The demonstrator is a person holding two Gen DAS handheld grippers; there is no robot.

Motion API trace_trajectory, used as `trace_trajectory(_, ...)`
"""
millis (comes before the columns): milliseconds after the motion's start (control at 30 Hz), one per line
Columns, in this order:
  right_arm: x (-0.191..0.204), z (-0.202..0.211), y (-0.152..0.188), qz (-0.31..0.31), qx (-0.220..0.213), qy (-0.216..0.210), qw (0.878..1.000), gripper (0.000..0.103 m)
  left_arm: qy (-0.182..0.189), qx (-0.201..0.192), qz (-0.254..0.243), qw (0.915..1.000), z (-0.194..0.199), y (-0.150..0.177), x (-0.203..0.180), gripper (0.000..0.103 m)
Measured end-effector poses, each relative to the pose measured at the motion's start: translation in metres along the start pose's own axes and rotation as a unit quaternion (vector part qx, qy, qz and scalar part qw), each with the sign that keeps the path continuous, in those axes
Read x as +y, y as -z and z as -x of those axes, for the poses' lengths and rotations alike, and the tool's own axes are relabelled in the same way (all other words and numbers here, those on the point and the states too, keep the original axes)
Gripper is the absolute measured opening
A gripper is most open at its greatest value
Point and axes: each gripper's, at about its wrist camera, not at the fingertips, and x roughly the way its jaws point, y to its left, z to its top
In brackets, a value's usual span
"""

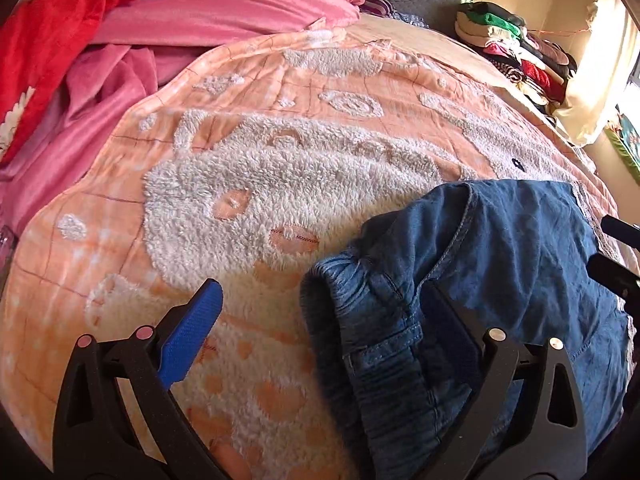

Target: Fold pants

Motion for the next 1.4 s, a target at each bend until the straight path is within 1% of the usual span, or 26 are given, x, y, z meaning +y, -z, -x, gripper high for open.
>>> trace_trajectory(67,-0.004,-0.008,-0.006,-0.001,0.003,-0.005,1.0,0.099,0.013,0.006,0.005,0.9999,-0.008,-0.001,0.001,0.081)
trace_trajectory(133,-0.007,-0.015,-0.011,-0.002,0.008,-0.005,1.0,0.099,0.018,0.008,0.007,0.9998,-0.016,-0.002,0.002,0.079)
trace_trajectory(200,-0.01,-0.021,-0.017,-0.002,0.011,-0.002,1.0,0.099,0.018,0.006,-0.001,0.9998,-0.02,-0.004,0.001,0.079)
trace_trajectory(233,-0.011,-0.024,-0.02,-0.001,0.013,-0.002,1.0,0.099,0.019,0.003,-0.004,0.9998,-0.021,-0.005,0.0,0.075)
trace_trajectory(267,-0.011,-0.027,-0.023,0.002,0.013,-0.003,1.0,0.099,0.022,0.001,-0.005,0.9997,-0.021,-0.006,0.0,0.069)
trace_trajectory(300,-0.011,-0.029,-0.025,0.005,0.014,-0.001,1.0,0.099,0.029,-0.003,-0.004,0.9996,-0.022,-0.007,0.0,0.064)
trace_trajectory(367,-0.01,-0.035,-0.031,0.015,0.019,0.0,1.0,0.099,0.04,-0.008,-0.002,0.9991,-0.021,-0.008,0.0,0.051)
trace_trajectory(400,-0.009,-0.037,-0.033,0.024,0.019,0.001,1.0,0.099,0.046,-0.01,0.001,0.9989,-0.021,-0.008,0.001,0.049)
trace_trajectory(467,-0.004,-0.042,-0.038,0.046,0.022,-0.002,0.999,0.099,0.055,-0.014,0.005,0.9984,-0.019,-0.008,0.002,0.04)
trace_trajectory(567,0.007,-0.049,-0.043,0.084,0.031,-0.013,0.996,0.099,0.059,-0.023,0.001,0.998,-0.015,-0.009,-0.001,0.034)
trace_trajectory(600,0.01,-0.05,-0.044,0.095,0.03,-0.018,0.995,0.099,0.063,-0.025,0.001,0.9977,-0.013,-0.009,-0.001,0.033)
trace_trajectory(667,0.017,-0.056,-0.047,0.123,0.035,-0.015,0.992,0.099,0.077,-0.033,0.005,0.9965,-0.006,-0.01,-0.001,0.03)
trace_trajectory(767,0.021,-0.064,-0.05,0.154,0.042,-0.015,0.987,0.099,0.09,-0.052,0.001,0.9946,0.007,-0.01,-0.004,0.028)
trace_trajectory(833,0.023,-0.069,-0.051,0.182,0.047,-0.03,0.982,0.099,0.096,-0.066,-0.008,0.9932,0.017,-0.008,-0.007,0.028)
trace_trajectory(933,0.027,-0.076,-0.051,0.217,0.059,-0.037,0.974,0.099,0.096,-0.08,-0.02,0.992,0.025,-0.006,-0.011,0.028)
trace_trajectory(1067,0.037,-0.081,-0.053,0.267,0.051,-0.04,0.962,0.098,0.104,-0.088,-0.027,0.9903,0.031,-0.004,-0.012,0.028)
trace_trajectory(1167,0.042,-0.089,-0.053,0.289,0.053,-0.053,0.954,0.097,0.105,-0.098,-0.033,0.9891,0.036,-0.002,-0.014,0.027)
trace_trajectory(1200,0.043,-0.091,-0.053,0.292,0.056,-0.059,0.953,0.095,0.106,-0.1,-0.035,0.9887,0.037,-0.001,-0.014,0.027)
trace_trajectory(1233,0.044,-0.093,-0.053,0.294,0.059,-0.067,0.952,0.089,0.107,-0.101,-0.037,0.9884,0.038,-0.001,-0.014,0.027)
trace_trajectory(1267,0.045,-0.095,-0.052,0.294,0.064,-0.08,0.95,0.079,0.106,-0.101,-0.038,0.9884,0.038,0.0,-0.014,0.027)
trace_trajectory(1300,0.045,-0.097,-0.051,0.29,0.068,-0.091,0.95,0.074,0.106,-0.102,-0.039,0.9884,0.038,0.0,-0.014,0.027)
trace_trajectory(1367,0.044,-0.096,-0.048,0.275,0.071,-0.113,0.952,0.056,0.101,-0.101,-0.042,0.9888,0.038,0.001,-0.015,0.027)
trace_trajectory(1400,0.043,-0.093,-0.047,0.269,0.067,-0.117,0.954,0.053,0.098,-0.101,-0.044,0.989,0.038,0.002,-0.016,0.027)
